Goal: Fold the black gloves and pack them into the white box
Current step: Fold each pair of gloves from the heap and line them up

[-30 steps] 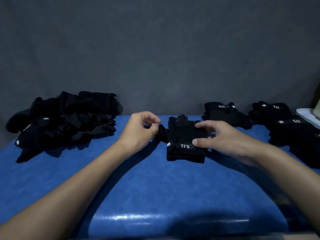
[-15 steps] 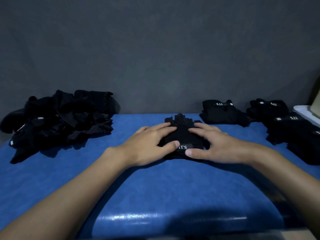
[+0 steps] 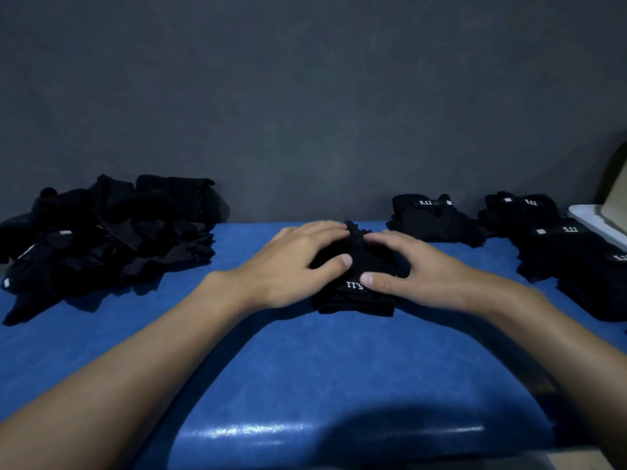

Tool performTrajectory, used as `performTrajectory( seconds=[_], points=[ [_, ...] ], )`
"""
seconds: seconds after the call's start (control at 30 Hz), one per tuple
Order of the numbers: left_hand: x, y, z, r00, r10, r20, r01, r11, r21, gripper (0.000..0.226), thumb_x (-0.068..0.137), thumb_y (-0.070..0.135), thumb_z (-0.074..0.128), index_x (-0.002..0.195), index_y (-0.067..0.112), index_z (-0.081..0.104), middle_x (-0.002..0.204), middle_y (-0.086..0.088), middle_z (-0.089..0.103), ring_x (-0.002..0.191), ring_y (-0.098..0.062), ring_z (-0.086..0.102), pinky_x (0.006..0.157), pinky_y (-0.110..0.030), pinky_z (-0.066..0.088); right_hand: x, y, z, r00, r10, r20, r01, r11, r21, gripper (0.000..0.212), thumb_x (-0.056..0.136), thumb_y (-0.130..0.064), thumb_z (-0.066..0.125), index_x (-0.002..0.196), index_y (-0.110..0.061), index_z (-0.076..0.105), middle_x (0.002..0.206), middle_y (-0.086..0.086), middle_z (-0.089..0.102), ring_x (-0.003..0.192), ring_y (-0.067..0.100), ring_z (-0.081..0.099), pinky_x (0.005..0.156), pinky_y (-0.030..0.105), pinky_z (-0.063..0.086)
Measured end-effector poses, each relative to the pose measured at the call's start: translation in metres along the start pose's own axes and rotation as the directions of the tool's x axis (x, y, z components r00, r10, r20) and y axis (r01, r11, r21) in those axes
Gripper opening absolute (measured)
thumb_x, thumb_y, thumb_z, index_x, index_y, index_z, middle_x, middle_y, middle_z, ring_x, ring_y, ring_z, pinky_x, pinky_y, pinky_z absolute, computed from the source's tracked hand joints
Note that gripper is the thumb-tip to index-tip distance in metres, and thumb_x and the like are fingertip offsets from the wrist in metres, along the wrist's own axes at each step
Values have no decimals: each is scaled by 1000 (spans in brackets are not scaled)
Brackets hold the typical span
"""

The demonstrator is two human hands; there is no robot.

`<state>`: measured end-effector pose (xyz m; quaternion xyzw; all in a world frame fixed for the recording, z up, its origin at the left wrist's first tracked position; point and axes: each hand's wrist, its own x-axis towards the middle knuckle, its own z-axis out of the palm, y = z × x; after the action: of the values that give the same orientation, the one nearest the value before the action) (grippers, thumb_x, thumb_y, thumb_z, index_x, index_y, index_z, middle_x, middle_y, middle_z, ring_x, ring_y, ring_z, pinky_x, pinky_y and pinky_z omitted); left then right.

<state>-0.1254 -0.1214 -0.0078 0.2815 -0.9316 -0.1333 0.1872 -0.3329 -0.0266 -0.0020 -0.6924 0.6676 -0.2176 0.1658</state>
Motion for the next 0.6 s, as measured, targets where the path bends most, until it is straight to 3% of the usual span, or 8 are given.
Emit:
performTrajectory(
  seconds=[0.13, 0.23, 0.37, 0.5, 0.6],
  points=[
    [6, -6, 6, 989, -26, 145, 28, 1000, -10, 67, 90, 60, 30, 150, 30, 40, 160, 13, 29, 147, 0, 20, 121, -39, 18, -2, 0, -2, 988, 55, 145, -42, 994, -98, 109, 60, -85, 43, 152, -29, 28, 159, -15, 19, 147, 6, 19, 122, 37, 19],
    [9, -7, 8, 976, -55, 213, 51, 998, 26, 70, 88, 66, 25, 151, 36, 34, 163, 15, 19, 148, 0, 15, 122, -37, 13, -2, -5, -5, 977, 78, 199, -46, 986, -161, 94, 76, -74, 48, 154, -30, 20, 162, -15, 8, 149, 5, 9, 123, 34, 12],
    [9, -11, 7, 958, -74, 276, 36, 989, 142, 88, 77, 81, 12, 154, 40, 22, 165, 13, 10, 150, -1, 8, 122, -32, 6, -3, -8, -10, 965, 73, 252, -20, 978, -206, 78, 90, -59, 50, 155, -32, 16, 161, -18, 7, 145, 0, 7, 118, 26, 6],
    [7, -11, 7, 957, -81, 280, 36, 986, 163, 96, 72, 83, 9, 156, 37, 17, 166, 11, 8, 150, 0, 3, 122, -30, 3, -4, -6, -9, 967, 62, 248, -10, 978, -209, 81, 89, -61, 50, 155, -31, 15, 162, -16, 5, 147, 1, 2, 119, 27, 4],
    [7, -12, 6, 968, -80, 238, 53, 991, 119, 97, 73, 83, 13, 156, 34, 23, 165, 10, 12, 151, -4, 10, 123, -32, 8, -4, -4, -7, 980, 48, 195, -22, 991, -129, 97, 72, -76, 47, 154, -30, 22, 163, -11, 8, 149, 2, -1, 123, 36, 6]
  ],
)
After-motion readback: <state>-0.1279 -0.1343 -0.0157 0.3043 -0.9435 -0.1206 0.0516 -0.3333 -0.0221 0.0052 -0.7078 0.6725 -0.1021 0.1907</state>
